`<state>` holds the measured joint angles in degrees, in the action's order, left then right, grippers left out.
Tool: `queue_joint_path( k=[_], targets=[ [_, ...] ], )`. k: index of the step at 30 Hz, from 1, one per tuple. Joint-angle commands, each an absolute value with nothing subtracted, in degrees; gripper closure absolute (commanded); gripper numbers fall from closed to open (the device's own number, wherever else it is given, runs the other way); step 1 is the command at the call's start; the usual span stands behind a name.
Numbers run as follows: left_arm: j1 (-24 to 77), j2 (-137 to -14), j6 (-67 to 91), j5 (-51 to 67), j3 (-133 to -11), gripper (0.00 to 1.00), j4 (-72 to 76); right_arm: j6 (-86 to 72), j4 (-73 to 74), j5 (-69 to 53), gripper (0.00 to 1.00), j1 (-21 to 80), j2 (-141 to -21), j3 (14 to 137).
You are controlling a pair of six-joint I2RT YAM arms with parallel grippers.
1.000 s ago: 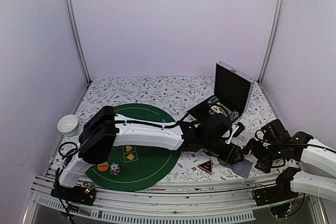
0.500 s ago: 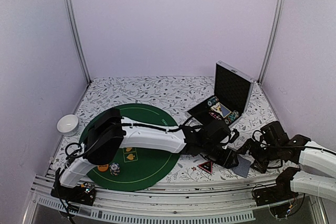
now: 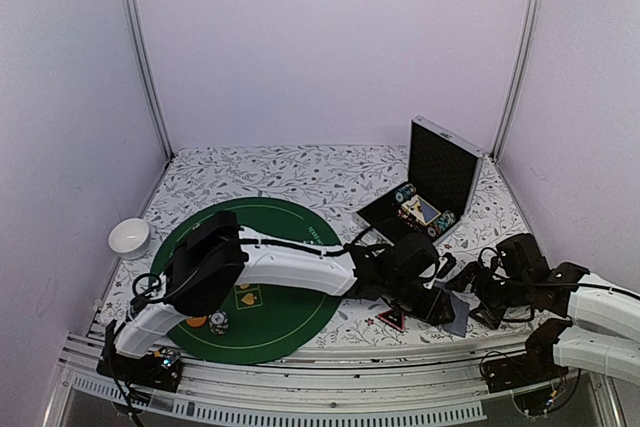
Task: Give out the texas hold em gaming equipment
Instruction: Pick up the poker card from the center of the board.
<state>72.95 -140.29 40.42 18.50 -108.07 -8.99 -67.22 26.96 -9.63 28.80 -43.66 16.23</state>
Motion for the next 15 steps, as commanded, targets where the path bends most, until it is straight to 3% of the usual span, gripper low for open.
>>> queue_joint_path(
  k=[1,8,15],
  targets=[
    [72.6,-142.5,41.0,20.2,-109.9,0.54,-7.9,-68.7,23.4,-10.9,0.01,28.5,-44.8,14.9],
    [72.4,-144.0,41.4,20.8,-111.4,0.57,-7.7,-68.9,20.5,-12.7,0.01,28.4,-46.4,15.0],
    [71.9,-144.8,41.3,20.7,-112.3,0.81,-7.7,-69.3,20.2,-12.9,0.01,28.5,-45.3,14.3]
  ],
)
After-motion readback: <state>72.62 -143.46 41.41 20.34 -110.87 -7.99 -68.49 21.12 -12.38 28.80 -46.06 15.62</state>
